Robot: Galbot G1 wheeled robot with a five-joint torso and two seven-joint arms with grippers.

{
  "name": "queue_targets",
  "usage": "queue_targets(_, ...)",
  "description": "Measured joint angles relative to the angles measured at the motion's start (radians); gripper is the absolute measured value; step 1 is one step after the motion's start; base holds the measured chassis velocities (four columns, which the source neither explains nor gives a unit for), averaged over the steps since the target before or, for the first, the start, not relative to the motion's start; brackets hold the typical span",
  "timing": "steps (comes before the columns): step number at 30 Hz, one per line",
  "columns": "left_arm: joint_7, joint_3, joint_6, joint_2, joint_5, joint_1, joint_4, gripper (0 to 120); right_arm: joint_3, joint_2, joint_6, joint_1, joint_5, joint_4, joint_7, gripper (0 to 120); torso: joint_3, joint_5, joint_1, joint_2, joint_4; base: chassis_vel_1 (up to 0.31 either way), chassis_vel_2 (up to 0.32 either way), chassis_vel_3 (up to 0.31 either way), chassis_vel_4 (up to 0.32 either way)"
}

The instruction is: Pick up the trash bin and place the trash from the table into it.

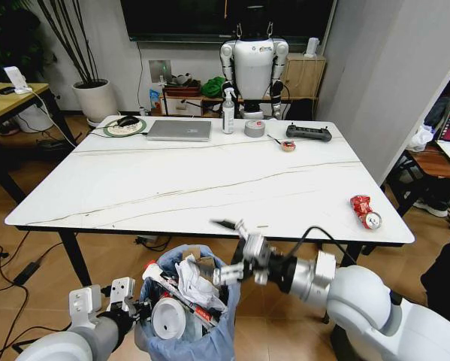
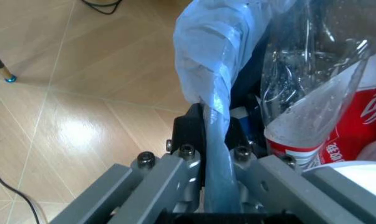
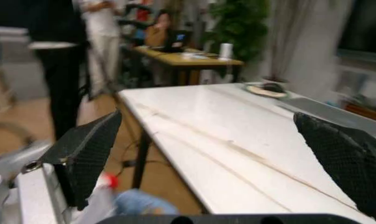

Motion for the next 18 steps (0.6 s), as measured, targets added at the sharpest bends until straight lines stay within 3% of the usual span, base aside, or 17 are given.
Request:
queue_targets(4,0.0,0.002,0.0,-0.001,0.001,-0.001,0.0,0,0.046,0.032,-0.078,0.002,0.122,0.02,0.279,100,0.0,-0.0001,0.0,0.0,0.0001,0.0,0.0,0.0,0.0)
queue_targets(6,0.0,0.002,0.0,-0.002,0.001,-0.001,0.0,0,0.056,0.039,-0.092,-0.004,0.133,0.025,0.324,100,0.0,0.0,0.0,0.0,0.0,0.0,0.0,0.0,0.0)
queue_targets(8,0.0,0.004,0.0,-0.004,0.002,-0.001,0.0,0,0.122,0.077,-0.145,-0.049,0.149,0.037,0.458,100,0.0,0.0001,0.0,0.0,0.0001,0.0,0.0,0.0,0.0)
queue_targets(14,0.001,0.007,0.0,-0.006,0.004,0.0,0.0,0,0.324,0.164,-0.193,-0.231,0.029,0.044,0.487,100,0.0,0.0002,0.0,0.0,-0.0002,0.0,0.0,0.0,0.0)
queue_targets(18,0.003,0.015,0.0,-0.006,0.007,-0.003,0.0,0,0.459,0.24,-0.203,-0.372,-0.107,0.05,0.404,100,0.0,0.0001,0.0,0.0,-0.0003,0.0,0.0,0.0,0.0)
